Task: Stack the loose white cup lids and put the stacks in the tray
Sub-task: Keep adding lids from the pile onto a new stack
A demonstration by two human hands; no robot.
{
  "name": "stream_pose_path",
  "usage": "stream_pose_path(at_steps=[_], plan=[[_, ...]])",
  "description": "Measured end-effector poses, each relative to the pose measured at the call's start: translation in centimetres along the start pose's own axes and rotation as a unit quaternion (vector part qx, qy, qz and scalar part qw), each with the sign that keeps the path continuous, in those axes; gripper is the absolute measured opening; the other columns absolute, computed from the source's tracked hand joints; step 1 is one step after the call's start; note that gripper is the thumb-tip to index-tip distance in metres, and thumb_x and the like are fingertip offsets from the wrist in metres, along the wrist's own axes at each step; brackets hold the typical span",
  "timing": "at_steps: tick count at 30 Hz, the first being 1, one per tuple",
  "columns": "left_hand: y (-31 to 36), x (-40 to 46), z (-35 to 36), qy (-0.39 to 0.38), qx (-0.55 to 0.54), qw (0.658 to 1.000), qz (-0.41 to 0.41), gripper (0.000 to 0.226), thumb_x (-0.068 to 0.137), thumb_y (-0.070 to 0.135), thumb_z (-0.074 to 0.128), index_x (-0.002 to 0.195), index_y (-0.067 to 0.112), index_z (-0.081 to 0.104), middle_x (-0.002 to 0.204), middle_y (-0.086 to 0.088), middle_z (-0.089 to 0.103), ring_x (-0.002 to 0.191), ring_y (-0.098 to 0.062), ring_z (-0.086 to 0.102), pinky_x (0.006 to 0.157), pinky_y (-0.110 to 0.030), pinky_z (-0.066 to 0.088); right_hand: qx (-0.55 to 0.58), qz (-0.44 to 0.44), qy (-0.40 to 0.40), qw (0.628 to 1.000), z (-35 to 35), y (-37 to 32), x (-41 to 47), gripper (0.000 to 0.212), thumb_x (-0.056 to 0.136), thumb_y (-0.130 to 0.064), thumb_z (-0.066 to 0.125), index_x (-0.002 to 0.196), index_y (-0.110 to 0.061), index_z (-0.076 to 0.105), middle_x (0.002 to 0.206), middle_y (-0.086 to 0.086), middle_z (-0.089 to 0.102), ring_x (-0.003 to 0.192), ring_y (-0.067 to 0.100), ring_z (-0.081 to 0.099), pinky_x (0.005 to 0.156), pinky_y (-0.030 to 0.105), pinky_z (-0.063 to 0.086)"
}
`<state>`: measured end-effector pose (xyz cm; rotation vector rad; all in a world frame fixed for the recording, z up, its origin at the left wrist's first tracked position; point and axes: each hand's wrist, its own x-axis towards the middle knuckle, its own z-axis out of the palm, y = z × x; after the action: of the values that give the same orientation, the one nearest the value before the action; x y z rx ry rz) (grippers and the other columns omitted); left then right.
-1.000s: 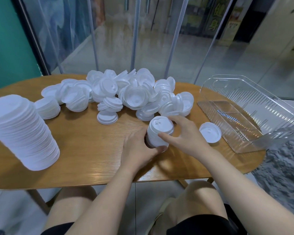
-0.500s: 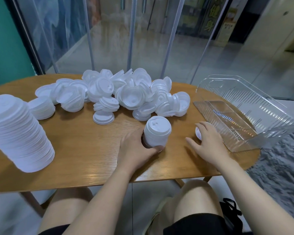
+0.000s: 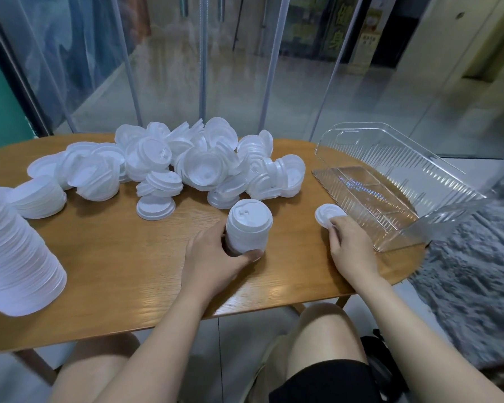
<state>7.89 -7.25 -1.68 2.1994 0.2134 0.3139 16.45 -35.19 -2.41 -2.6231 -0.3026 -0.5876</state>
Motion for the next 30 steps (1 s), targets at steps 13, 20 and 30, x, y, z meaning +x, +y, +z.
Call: stream_pose_path(at_steps=[13, 20, 30], plan=[[0.1, 0.0, 0.0, 0.008, 0.021, 1.0, 0.007, 0.056, 0.068, 0.066, 0.083, 0.114, 0.045, 0.059, 0.088, 0.034, 0.051, 0.09, -0.003, 0.043, 0.087, -0.032, 0.034, 0.353, 0.178, -0.066, 0.916, -1.0, -3.3, -1.9, 0.026, 0.103, -0.013, 0.058, 0.096, -0.031, 0.075, 0.086, -0.013, 0.076, 0.082, 0.009, 0.066, 0.074, 0.033, 0.056], [-0.2, 0.2, 0.2, 0.009, 0.019, 1.0, 0.007, 0.056, 0.067, 0.066, 0.082, 0.112, 0.042, 0.061, 0.087, 0.03, 0.054, 0.093, -0.006, 0.047, 0.086, -0.033, 0.035, 0.221, 0.096, -0.081, 0.967, 0.0, -3.2, -2.3, 0.016, 0.1, -0.019, 0.061, 0.095, -0.029, 0.073, 0.08, -0.011, 0.071, 0.073, 0.005, 0.06, 0.066, 0.014, 0.041], [-0.1, 0.3, 0.1, 0.004, 0.025, 1.0, 0.015, 0.056, 0.068, 0.067, 0.081, 0.115, 0.048, 0.056, 0.091, 0.034, 0.051, 0.097, -0.005, 0.046, 0.091, -0.034, 0.036, 0.101, 0.021, -0.15, 0.983, 0.8, -4.0, -3.2, 0.069, 0.063, -0.078, 0.069, 0.115, -0.033, 0.065, 0.11, -0.024, 0.061, 0.104, 0.004, 0.053, 0.092, 0.03, 0.047]])
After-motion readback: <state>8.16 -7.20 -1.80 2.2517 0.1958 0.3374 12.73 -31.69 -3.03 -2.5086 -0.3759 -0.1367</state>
